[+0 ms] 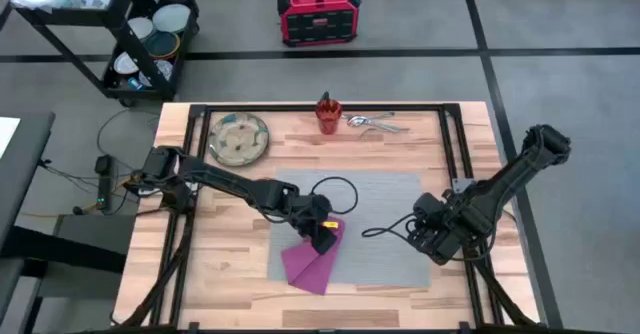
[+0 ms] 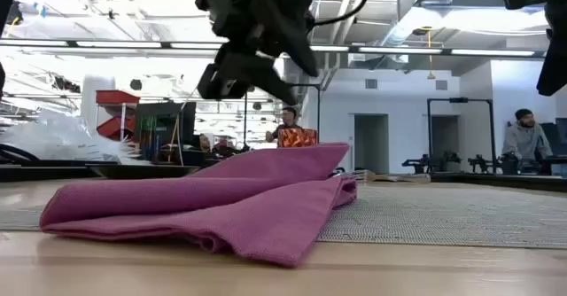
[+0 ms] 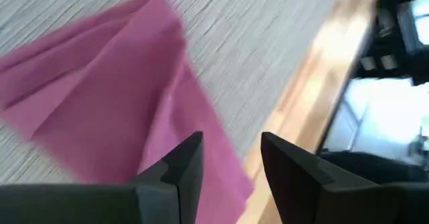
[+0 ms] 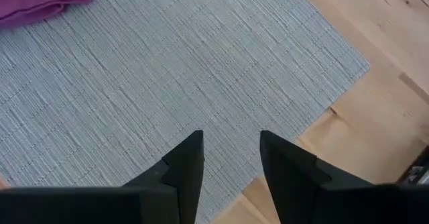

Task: Set table place
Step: Fold the pink table napkin

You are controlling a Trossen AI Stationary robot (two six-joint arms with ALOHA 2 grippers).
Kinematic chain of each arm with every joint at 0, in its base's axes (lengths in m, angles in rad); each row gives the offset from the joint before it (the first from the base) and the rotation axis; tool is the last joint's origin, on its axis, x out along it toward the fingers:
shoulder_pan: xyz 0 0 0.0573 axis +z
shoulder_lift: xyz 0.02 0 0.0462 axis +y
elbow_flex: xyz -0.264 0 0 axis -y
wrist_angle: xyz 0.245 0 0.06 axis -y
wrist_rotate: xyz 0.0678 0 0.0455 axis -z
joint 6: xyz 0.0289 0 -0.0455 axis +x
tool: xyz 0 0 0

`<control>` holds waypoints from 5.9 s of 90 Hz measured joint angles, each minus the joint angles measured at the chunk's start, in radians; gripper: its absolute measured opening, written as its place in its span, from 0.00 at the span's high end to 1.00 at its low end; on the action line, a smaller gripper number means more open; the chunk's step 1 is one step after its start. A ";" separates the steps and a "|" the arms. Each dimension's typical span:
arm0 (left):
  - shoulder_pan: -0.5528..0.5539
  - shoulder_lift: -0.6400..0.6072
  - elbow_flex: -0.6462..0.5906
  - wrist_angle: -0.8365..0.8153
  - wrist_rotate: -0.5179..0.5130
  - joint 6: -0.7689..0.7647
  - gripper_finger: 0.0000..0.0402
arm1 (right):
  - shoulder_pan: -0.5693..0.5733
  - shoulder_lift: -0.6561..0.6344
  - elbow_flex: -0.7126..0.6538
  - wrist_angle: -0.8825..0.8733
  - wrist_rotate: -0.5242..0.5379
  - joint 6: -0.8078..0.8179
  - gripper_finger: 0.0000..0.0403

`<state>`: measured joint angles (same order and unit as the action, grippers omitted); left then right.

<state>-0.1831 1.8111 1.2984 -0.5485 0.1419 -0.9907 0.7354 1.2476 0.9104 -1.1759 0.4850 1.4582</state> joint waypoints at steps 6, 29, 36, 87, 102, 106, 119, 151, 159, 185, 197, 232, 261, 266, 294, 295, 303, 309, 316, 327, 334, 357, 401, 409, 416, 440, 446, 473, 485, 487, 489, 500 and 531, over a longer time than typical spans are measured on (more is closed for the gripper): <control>0.001 0.000 -0.003 -0.156 -0.048 0.000 0.72 | 0.007 0.000 0.000 0.001 0.000 0.000 0.67; 0.001 0.001 -0.059 -0.242 -0.046 0.063 0.98 | 0.024 0.000 0.000 0.000 0.003 0.019 0.67; 0.001 0.001 -0.090 -0.194 -0.015 0.061 1.00 | 0.024 0.000 0.000 0.000 0.003 0.026 0.67; -0.073 -0.027 -0.191 0.354 0.395 0.002 1.00 | 0.024 0.000 0.000 -0.003 -0.006 0.014 0.67; -0.054 -0.081 -0.182 0.460 0.368 -0.023 1.00 | 0.031 0.000 0.000 -0.007 -0.012 0.010 0.67; -0.044 -0.076 -0.186 0.367 0.288 -0.026 1.00 | 0.031 0.000 0.000 -0.010 -0.013 0.010 0.67; -0.028 -0.076 -0.186 0.149 0.000 -0.087 1.00 | 0.031 0.000 0.000 -0.014 -0.009 0.018 0.67; -0.076 -0.076 -0.187 0.098 0.030 -0.188 0.92 | 0.030 0.000 0.000 -0.024 -0.003 0.017 0.67; -0.123 -0.076 -0.187 0.097 0.040 -0.218 0.85 | 0.031 0.000 0.000 -0.024 -0.002 0.017 0.67; -0.261 -0.075 -0.190 0.139 -0.136 -0.403 0.59 | 0.031 0.000 0.000 -0.022 -0.001 0.006 0.67; -0.311 -0.040 -0.191 0.141 -0.210 -0.521 0.54 | 0.031 0.000 0.000 -0.021 -0.001 0.002 0.67; -0.387 0.110 -0.186 0.338 -0.223 -0.728 0.53 | 0.049 0.000 0.000 -0.021 -0.013 0.007 0.67; -0.394 0.113 -0.189 0.359 -0.228 -0.768 0.73 | 0.049 0.000 0.000 -0.024 -0.013 0.009 0.67; -0.395 0.114 -0.181 0.387 -0.254 -0.761 0.74 | 0.050 0.000 0.000 -0.023 -0.014 0.010 0.67; -0.410 0.104 -0.164 0.383 -0.286 -0.827 0.75 | 0.050 0.000 0.000 -0.027 -0.015 0.007 0.67; -0.410 0.104 -0.164 0.390 -0.288 -0.828 0.75 | 0.050 0.000 0.000 -0.027 -0.015 0.007 0.67; -0.413 0.105 -0.154 0.441 -0.297 -0.820 0.75 | 0.050 0.000 0.000 -0.027 -0.015 0.003 0.67; -0.414 0.122 -0.153 0.467 -0.297 -0.821 0.75 | 0.050 0.000 0.000 -0.027 -0.015 -0.001 0.67; -0.415 0.140 -0.154 0.476 -0.295 -0.832 0.75 | 0.050 0.000 0.000 -0.028 -0.015 -0.001 0.67; -0.421 0.158 -0.150 0.482 -0.277 -0.860 0.75 | 0.050 0.000 0.000 -0.029 -0.015 -0.001 0.67; -0.423 0.154 -0.150 0.468 -0.282 -0.868 0.75 | 0.052 0.000 0.000 -0.033 -0.015 -0.001 0.67; -0.428 0.151 -0.143 0.351 -0.216 -0.900 0.75 | 0.054 0.000 0.000 -0.036 -0.014 -0.001 0.67; -0.431 0.045 -0.154 0.061 -0.238 -0.921 0.75 | 0.054 0.000 0.000 -0.044 -0.014 0.008 0.67; -0.431 0.025 -0.154 0.082 -0.256 -0.924 0.75 | 0.054 0.000 0.000 -0.045 -0.014 0.008 0.67; -0.441 0.025 -0.152 0.091 -0.256 -0.941 0.75 | 0.054 0.000 0.000 -0.045 -0.014 0.009 0.67; -0.450 0.025 -0.153 0.071 -0.261 -0.954 0.75 | 0.054 0.000 0.000 -0.044 -0.013 0.010 0.67; -0.451 0.025 -0.153 0.062 -0.261 -0.946 0.75 | 0.054 0.000 0.000 -0.044 -0.013 0.010 0.67; -0.446 0.090 -0.155 0.186 -0.266 -0.923 0.72 | 0.047 0.001 0.000 -0.045 -0.013 0.018 0.67; -0.446 0.144 -0.152 0.241 -0.263 -0.938 0.70 | 0.041 0.000 0.000 -0.044 -0.014 0.018 0.67; -0.446 0.150 -0.152 0.237 -0.260 -0.941 0.70 | 0.041 0.000 0.000 -0.045 -0.015 0.018 0.67; -0.446 0.156 -0.152 0.233 -0.259 -0.941 0.70 | 0.041 0.000 0.000 -0.043 -0.015 0.018 0.67; -0.444 0.163 -0.152 0.226 -0.261 -0.915 0.82 | 0.041 0.000 0.000 -0.044 -0.015 0.018 0.67; -0.437 0.099 -0.163 0.301 -0.458 -0.827 1.00 | 0.041 0.000 0.000 -0.048 -0.015 0.017 0.67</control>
<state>-0.6197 1.9098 1.1358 -0.2472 -0.3160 -1.8179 0.7765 1.2480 0.9100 -1.2237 0.4698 1.4753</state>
